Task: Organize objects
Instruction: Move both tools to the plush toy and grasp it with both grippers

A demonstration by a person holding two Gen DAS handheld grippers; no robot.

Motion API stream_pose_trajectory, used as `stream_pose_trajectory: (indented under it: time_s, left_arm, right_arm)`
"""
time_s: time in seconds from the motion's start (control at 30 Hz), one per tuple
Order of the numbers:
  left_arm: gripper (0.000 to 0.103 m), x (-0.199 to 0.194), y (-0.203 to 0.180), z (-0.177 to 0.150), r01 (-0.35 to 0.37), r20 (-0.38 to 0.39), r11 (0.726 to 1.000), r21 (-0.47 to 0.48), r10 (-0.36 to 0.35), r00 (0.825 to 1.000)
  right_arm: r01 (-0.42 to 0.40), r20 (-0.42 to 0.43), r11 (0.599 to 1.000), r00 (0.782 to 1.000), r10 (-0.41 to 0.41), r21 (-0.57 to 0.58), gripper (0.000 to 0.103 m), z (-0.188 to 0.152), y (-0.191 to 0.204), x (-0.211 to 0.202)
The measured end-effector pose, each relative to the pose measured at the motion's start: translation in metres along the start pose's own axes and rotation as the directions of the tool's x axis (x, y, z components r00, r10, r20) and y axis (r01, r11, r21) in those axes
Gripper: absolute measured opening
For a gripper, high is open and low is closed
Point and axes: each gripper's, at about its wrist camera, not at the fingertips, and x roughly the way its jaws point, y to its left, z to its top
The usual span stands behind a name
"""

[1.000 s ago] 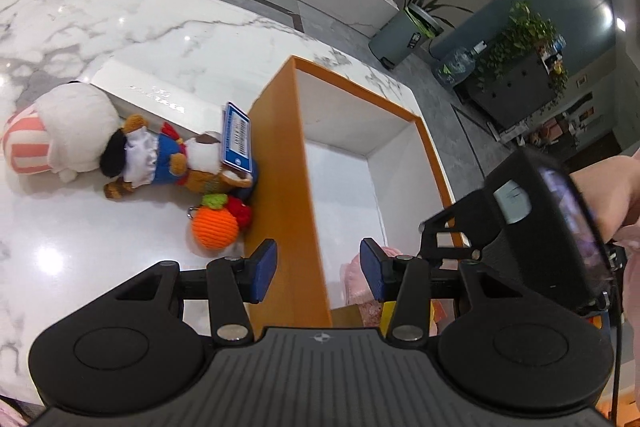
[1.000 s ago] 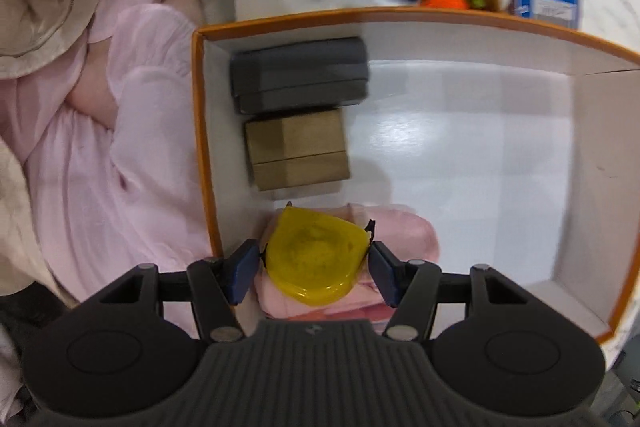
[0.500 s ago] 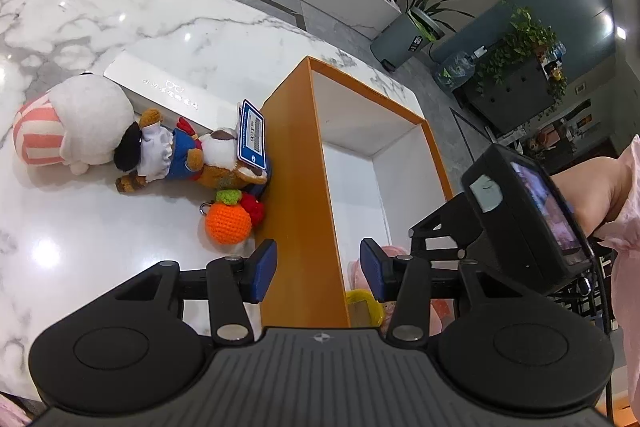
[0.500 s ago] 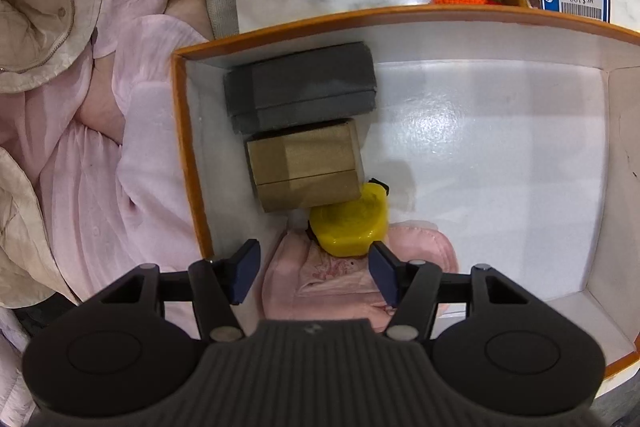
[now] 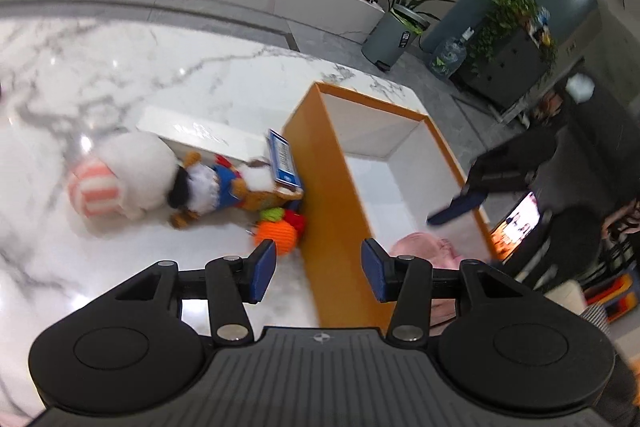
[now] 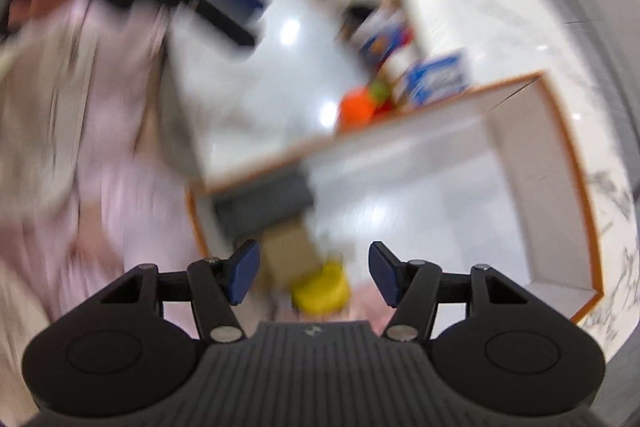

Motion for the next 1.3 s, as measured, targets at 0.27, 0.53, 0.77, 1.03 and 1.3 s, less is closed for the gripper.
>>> stream_pose_trajectory:
  time_s: [0.27, 0.53, 0.77, 1.03, 1.3]
  left_arm:
    - [0.059, -0.003, 0.014, 0.006, -0.142, 0.016, 0.953, 0.268, 0.143, 0.990]
    - [0.069, 0.024, 0.044, 0.017, -0.272, 0.037, 0.849, 0.453, 0.287, 0.957]
    - [0.077, 0.058, 0.057, 0.007, -0.346, 0.105, 0.703, 0.621, 0.363, 0.926]
    - [0.085, 0.092, 0.059, -0.015, -0.365, 0.150, 0.470, 0.803, 0.434, 0.889]
    - [0.089, 0.119, 0.061, -0.032, -0.436, 0.276, 0.253, 0.864, 0.487, 0.829]
  right_arm:
    - [0.084, 0.224, 0.980, 0.967, -0.124, 0.180, 0.061, 0.037, 0.006, -0.003]
    - [0.208, 0.210, 0.977, 0.955, -0.211, 0.037, 0.061, 0.086, 0.011, 0.041]
    - [0.272, 0.126, 0.956, 0.958, -0.258, -0.108, 0.062, 0.115, -0.001, 0.082]
    - [0.292, 0.018, 0.934, 0.955, -0.295, -0.207, 0.063, 0.130, -0.008, 0.116]
    - [0.334, -0.018, 0.911, 0.937, -0.348, -0.242, 0.066, 0.132, -0.010, 0.132]
